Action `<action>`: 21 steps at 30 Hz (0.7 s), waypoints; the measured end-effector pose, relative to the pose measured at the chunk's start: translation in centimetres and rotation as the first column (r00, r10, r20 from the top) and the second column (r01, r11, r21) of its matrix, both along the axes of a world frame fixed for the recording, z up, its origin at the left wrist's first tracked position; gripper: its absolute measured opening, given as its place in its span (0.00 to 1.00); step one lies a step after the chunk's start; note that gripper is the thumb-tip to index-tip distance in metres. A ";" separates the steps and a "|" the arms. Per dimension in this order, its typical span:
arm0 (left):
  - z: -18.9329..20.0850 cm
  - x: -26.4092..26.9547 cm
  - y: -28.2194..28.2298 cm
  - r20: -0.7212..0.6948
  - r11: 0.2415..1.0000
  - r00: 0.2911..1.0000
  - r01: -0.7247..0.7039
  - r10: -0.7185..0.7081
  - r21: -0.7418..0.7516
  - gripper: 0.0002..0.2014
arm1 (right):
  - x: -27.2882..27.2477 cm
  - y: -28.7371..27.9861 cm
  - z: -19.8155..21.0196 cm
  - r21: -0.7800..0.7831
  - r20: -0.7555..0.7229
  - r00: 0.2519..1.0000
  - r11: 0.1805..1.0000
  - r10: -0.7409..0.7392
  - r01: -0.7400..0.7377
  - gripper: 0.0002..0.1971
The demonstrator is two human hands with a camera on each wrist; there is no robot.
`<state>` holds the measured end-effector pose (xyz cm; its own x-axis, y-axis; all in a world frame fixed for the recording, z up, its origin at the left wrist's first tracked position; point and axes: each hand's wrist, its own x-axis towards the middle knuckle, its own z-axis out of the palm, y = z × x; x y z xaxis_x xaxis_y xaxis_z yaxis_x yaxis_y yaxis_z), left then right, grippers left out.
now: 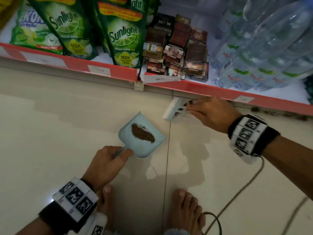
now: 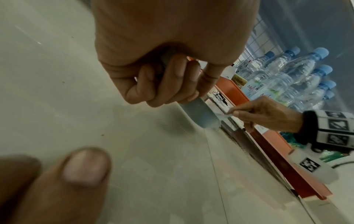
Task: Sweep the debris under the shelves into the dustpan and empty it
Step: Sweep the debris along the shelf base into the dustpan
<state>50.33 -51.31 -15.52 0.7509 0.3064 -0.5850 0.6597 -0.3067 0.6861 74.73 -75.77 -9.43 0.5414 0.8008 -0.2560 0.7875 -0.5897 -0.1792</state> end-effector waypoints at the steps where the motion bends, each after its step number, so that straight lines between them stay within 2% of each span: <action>1: 0.3 0.4 -0.1 0.024 1.000 1.000 -0.003 0.003 0.001 0.23 | -0.1 -1.4 0.4 -0.007 0.013 1.000 1.000 -0.017 0.017 0.15; 5: 0.0 2.0 -0.8 0.041 0.998 0.997 0.069 -0.069 -0.001 0.26 | -0.6 -4.6 1.6 0.113 0.048 0.990 0.985 -0.133 0.127 0.13; 8: -0.5 2.6 -1.1 0.041 0.996 0.995 0.093 -0.092 -0.012 0.26 | -1.3 -2.8 1.2 0.298 0.014 0.969 0.926 -0.246 0.231 0.12; 10: -0.8 3.2 -1.2 0.040 0.995 0.995 0.096 -0.095 -0.009 0.26 | -1.6 -0.7 0.4 0.346 0.022 0.958 0.901 -0.286 0.261 0.13; 11: -1.1 3.4 -1.3 0.047 0.995 0.994 0.098 -0.098 -0.010 0.26 | -1.5 0.1 -0.1 0.314 0.053 0.954 0.912 -0.295 0.265 0.14; 14: -1.2 4.4 -1.6 0.059 0.995 0.994 0.097 -0.096 -0.021 0.25 | -0.9 1.3 -1.2 0.092 0.169 0.944 0.958 -0.284 0.271 0.17; 17: -1.2 4.9 -1.6 0.086 0.995 0.992 0.094 -0.092 -0.019 0.24 | -0.5 -0.1 -1.3 -0.058 0.195 0.942 0.955 -0.275 0.291 0.18; 19: -1.3 4.8 -1.4 0.093 0.997 0.993 0.077 -0.075 -0.024 0.24 | -0.6 -1.9 -0.9 -0.082 0.200 0.942 0.953 -0.271 0.291 0.17; 21: -1.2 4.6 -1.3 0.088 0.998 0.994 0.060 -0.057 -0.028 0.24 | -0.9 -3.3 -0.3 -0.044 0.229 0.936 0.957 -0.269 0.286 0.15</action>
<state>54.98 -52.59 -16.77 0.8157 0.2433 -0.5249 0.5784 -0.3207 0.7501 73.82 -79.08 -9.68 0.7886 0.5937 -0.1603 0.6053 -0.7954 0.0319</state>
